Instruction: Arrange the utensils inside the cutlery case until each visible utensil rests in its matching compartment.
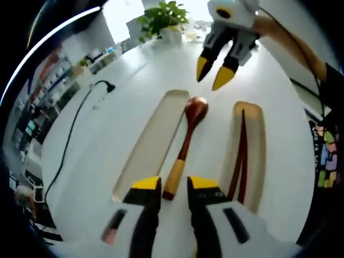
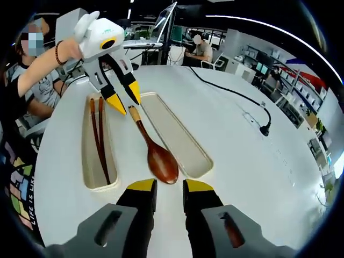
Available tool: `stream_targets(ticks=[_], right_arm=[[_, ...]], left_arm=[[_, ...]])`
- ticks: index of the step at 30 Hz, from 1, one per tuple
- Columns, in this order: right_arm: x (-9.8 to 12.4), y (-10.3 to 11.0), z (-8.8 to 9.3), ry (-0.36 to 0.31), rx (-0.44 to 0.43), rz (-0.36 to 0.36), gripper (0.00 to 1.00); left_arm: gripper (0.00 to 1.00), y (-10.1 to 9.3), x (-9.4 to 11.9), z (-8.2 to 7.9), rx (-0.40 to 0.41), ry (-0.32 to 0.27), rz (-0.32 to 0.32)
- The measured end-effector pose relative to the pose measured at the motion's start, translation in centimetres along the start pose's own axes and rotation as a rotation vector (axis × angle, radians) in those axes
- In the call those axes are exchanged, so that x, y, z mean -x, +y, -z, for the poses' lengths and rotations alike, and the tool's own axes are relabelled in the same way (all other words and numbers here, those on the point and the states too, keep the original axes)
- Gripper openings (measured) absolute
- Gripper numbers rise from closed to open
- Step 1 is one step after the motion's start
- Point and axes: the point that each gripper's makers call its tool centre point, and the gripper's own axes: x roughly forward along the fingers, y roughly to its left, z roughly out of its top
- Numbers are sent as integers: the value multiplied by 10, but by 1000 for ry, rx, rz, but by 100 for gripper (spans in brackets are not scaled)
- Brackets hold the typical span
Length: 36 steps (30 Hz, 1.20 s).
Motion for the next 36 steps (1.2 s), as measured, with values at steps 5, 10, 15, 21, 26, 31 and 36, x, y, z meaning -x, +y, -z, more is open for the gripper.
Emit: stream_targets(ticks=[5,10,15,21,26,31,36], right_arm=[[-5,2,2,-2,-5,-6,19],[-10,4,3,-9,-23,-17,20],[-13,4,5,-9,-30,-22,22],[-17,3,6,-11,-45,-23,23],[-20,6,7,-11,-50,-32,23],[-22,5,9,-8,-49,-30,25],[-22,4,10,-15,-56,-27,26]], left_arm=[[22,0,-4,1,4,15,-3],[22,1,-8,5,18,29,-2],[21,2,-10,7,42,32,0],[15,-2,-12,7,91,25,42],[14,-3,-12,6,115,17,59],[13,-3,-13,5,111,12,73],[12,-9,-11,7,91,39,127]])
